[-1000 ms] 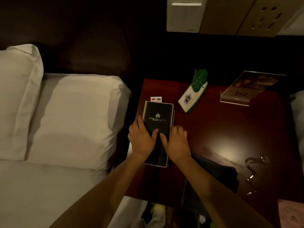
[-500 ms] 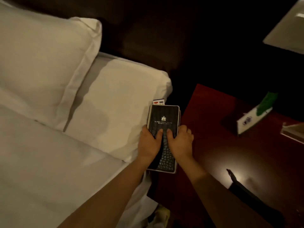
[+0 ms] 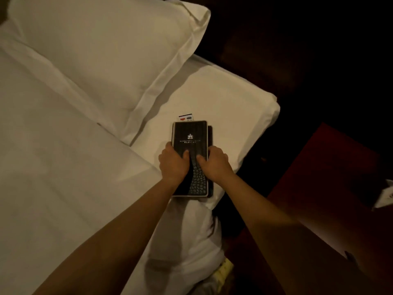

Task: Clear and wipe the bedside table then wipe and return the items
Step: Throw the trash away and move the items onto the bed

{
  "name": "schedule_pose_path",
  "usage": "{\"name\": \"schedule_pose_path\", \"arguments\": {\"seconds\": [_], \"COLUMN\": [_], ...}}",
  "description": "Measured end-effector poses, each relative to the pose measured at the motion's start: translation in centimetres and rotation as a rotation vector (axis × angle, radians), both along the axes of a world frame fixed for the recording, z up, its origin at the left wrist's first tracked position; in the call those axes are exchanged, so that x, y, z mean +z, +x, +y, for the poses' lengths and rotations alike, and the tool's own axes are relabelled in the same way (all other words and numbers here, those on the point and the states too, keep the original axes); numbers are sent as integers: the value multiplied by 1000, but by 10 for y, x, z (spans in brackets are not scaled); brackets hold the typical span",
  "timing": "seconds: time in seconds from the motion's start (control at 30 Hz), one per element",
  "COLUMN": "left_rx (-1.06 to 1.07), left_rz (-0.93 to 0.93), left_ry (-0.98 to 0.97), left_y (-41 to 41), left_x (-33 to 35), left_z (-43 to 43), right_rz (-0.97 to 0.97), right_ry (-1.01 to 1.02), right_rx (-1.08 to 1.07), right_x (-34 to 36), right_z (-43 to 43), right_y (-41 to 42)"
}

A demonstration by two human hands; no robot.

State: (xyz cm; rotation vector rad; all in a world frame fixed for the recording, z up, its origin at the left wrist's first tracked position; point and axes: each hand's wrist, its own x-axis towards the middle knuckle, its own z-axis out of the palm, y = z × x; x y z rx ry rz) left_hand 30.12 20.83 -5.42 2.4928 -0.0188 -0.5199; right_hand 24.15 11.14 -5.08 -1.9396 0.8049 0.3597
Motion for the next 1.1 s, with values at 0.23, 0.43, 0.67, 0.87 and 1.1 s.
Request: {"name": "schedule_pose_path", "arguments": {"seconds": [0.23,0.43,0.67,0.87,1.1], "left_rx": [-170,-415,-582,-826,-887], "left_rz": [-100,-241,-250,-257,37], "left_ry": [95,161,94,-44,-236], "left_y": [-16,-47,-100,-171,-255], "left_x": [3,11,28,31,26], "left_z": [-3,-15,-79,-153,-236], "right_rz": [36,66,99,98,156], "right_ry": [-256,-590,-854,-1078,-898], "right_rx": [94,148,90,-21,-296], "right_x": [-4,7,32,59,63], "right_z": [-12,-43,-96,-164,-242], "right_y": [-25,-58,-133,-221,-310]}}
